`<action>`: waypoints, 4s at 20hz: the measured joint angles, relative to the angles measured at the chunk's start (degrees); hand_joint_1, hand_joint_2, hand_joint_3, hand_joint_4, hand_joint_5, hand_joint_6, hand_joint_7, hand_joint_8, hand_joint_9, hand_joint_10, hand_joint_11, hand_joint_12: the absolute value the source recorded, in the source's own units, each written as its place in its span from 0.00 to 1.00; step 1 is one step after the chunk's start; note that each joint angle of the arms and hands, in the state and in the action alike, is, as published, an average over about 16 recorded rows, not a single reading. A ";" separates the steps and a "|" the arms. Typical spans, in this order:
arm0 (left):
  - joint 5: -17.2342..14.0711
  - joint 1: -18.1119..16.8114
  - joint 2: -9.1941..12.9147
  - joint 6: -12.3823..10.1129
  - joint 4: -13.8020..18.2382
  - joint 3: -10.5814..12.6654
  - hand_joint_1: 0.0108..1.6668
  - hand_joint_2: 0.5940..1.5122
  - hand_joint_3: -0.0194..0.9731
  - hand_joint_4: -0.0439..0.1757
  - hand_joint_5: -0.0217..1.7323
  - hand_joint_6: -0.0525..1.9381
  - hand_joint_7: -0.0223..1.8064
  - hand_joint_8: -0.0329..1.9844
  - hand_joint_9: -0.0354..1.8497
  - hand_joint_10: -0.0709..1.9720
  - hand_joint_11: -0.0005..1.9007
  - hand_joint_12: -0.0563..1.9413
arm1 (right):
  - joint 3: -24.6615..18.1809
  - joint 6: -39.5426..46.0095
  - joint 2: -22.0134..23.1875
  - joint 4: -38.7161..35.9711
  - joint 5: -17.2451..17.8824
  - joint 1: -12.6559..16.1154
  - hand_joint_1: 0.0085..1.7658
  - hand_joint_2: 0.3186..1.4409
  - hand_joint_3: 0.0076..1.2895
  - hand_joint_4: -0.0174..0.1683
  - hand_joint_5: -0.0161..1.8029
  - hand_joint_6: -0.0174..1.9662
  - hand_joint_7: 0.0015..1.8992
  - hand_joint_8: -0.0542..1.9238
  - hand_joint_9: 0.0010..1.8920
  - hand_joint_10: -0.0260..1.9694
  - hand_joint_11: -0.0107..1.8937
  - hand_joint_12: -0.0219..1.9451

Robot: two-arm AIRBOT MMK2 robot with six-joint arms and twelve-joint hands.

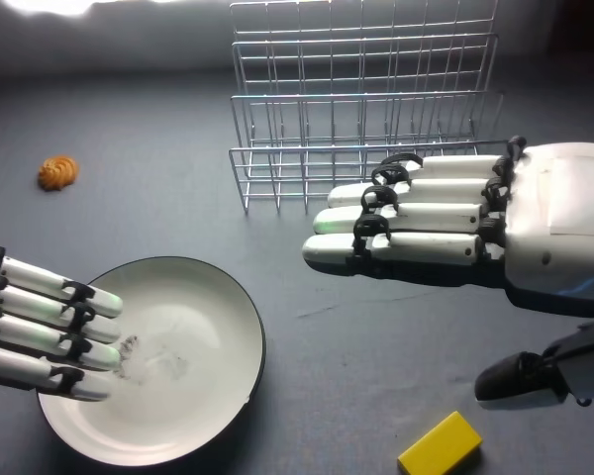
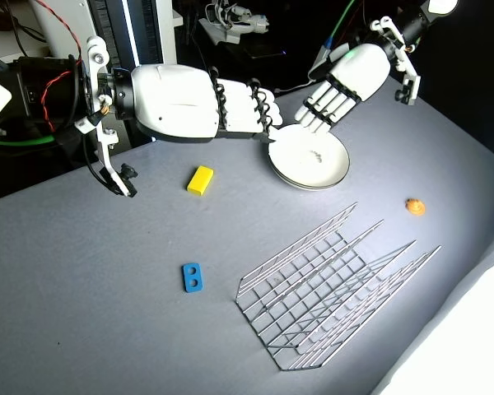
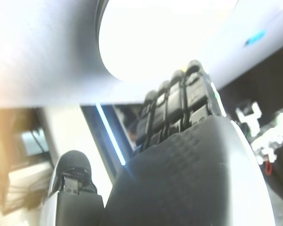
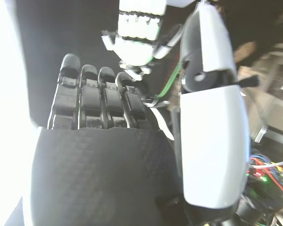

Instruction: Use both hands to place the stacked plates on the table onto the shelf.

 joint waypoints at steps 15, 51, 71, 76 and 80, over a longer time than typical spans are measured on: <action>8.02 4.86 0.64 0.16 -0.99 0.34 0.01 0.63 0.04 0.20 0.03 0.03 0.03 0.01 0.03 0.04 0.01 0.02 | 2.32 -0.97 -3.78 -0.74 -0.06 -1.07 0.61 0.59 0.02 0.06 0.02 0.02 0.01 0.03 0.01 0.02 0.01 0.22; 23.62 14.01 0.41 0.10 -16.16 -13.12 0.00 0.63 0.04 0.18 0.02 0.02 0.01 0.01 0.02 0.03 0.01 0.02 | 2.36 -4.36 -5.53 -0.68 -3.21 -0.73 0.60 0.58 0.02 0.06 0.02 0.02 0.01 0.03 0.01 0.02 0.01 0.25; 27.69 12.78 -2.71 0.22 -24.77 -16.49 0.00 0.62 0.04 0.18 0.02 0.02 0.01 0.01 0.02 0.03 0.01 0.03 | 6.20 -34.98 -21.09 6.62 -13.75 3.21 0.61 0.57 0.02 0.14 0.03 0.02 0.02 0.03 0.02 0.02 0.01 0.36; 27.61 12.86 -2.80 0.22 -24.90 -16.36 0.00 0.62 0.04 0.18 0.02 0.02 0.01 0.01 0.02 0.03 0.01 0.03 | 9.70 -36.99 -24.46 7.53 -15.04 3.74 0.63 0.58 0.02 0.14 0.04 0.02 0.03 0.03 0.04 0.02 0.01 0.44; 27.47 12.99 -2.86 0.21 -25.04 -16.23 0.00 0.62 0.04 0.19 0.02 0.02 0.01 0.01 0.02 0.03 0.01 0.02 | 12.39 -38.87 -26.70 8.81 -15.31 4.02 0.66 0.58 0.02 0.14 0.07 0.02 0.05 0.03 0.07 0.02 0.01 0.50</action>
